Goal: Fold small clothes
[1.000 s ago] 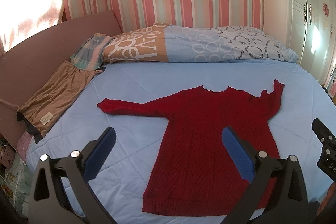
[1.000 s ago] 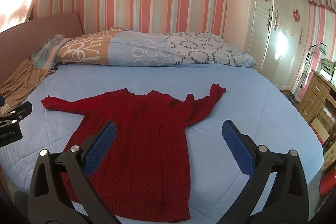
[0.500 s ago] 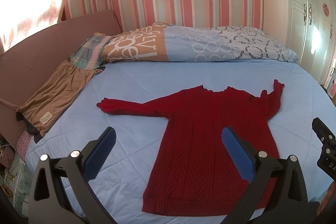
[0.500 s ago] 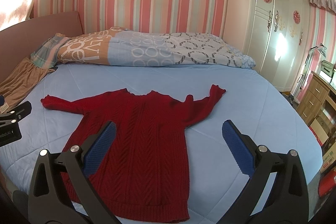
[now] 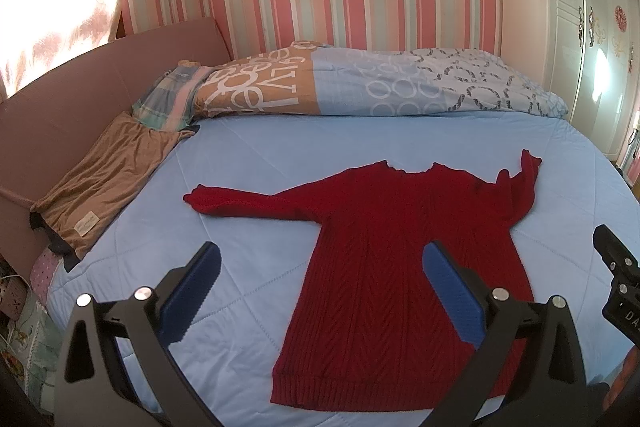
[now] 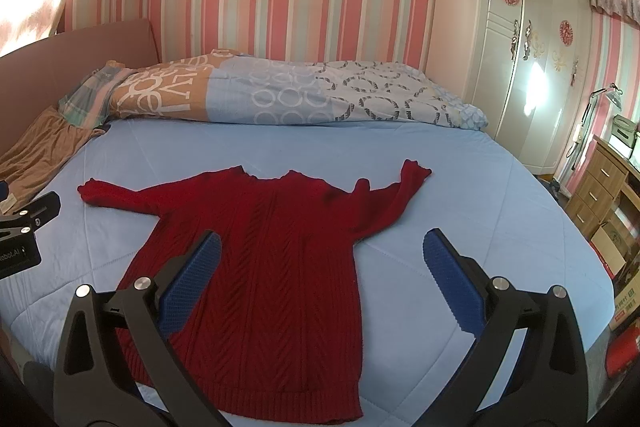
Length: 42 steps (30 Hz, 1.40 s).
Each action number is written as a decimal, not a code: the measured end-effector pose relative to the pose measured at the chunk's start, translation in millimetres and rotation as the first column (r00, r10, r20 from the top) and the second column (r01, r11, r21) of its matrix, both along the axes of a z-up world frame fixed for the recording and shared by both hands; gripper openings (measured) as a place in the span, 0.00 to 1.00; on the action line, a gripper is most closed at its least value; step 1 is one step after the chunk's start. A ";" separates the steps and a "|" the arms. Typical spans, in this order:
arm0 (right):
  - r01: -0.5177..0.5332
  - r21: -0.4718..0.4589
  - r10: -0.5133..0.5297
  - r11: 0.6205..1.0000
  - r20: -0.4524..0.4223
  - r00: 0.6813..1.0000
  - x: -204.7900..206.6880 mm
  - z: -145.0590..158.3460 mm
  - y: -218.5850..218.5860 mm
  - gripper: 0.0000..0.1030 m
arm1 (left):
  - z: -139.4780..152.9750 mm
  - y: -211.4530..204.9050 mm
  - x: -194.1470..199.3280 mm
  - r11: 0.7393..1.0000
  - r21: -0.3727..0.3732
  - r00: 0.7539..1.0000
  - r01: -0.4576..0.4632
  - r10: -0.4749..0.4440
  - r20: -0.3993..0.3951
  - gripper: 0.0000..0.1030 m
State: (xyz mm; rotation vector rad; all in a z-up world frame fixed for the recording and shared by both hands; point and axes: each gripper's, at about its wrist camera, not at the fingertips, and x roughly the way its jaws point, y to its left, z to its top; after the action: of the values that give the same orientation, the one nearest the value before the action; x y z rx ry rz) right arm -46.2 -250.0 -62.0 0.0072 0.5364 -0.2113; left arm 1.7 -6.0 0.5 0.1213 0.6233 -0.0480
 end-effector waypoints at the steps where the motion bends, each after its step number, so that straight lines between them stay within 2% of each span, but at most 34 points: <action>1: 0.001 -0.001 -0.001 1.000 0.000 1.000 0.0 -0.3 -0.1 0.97 | 0.0 0.2 -0.1 1.000 -0.001 1.000 0.001 -0.001 0.001 0.98; 19: 0.001 -0.018 -0.001 1.000 0.001 1.000 -1.8 -3.4 3.8 0.97 | -2.9 5.7 -4.3 1.000 -0.009 1.000 -0.003 0.003 0.004 0.98; 42: 0.004 -0.021 -0.003 1.000 0.011 1.000 -11.3 8.0 -0.2 0.97 | 5.5 1.2 -3.3 1.000 0.001 1.000 0.000 0.000 0.008 0.98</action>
State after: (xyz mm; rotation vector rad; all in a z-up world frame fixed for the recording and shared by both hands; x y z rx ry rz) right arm -57.5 -250.2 -53.9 -0.0116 0.5230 -0.2204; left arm -1.5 -4.7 6.0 0.1226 0.6149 -0.0473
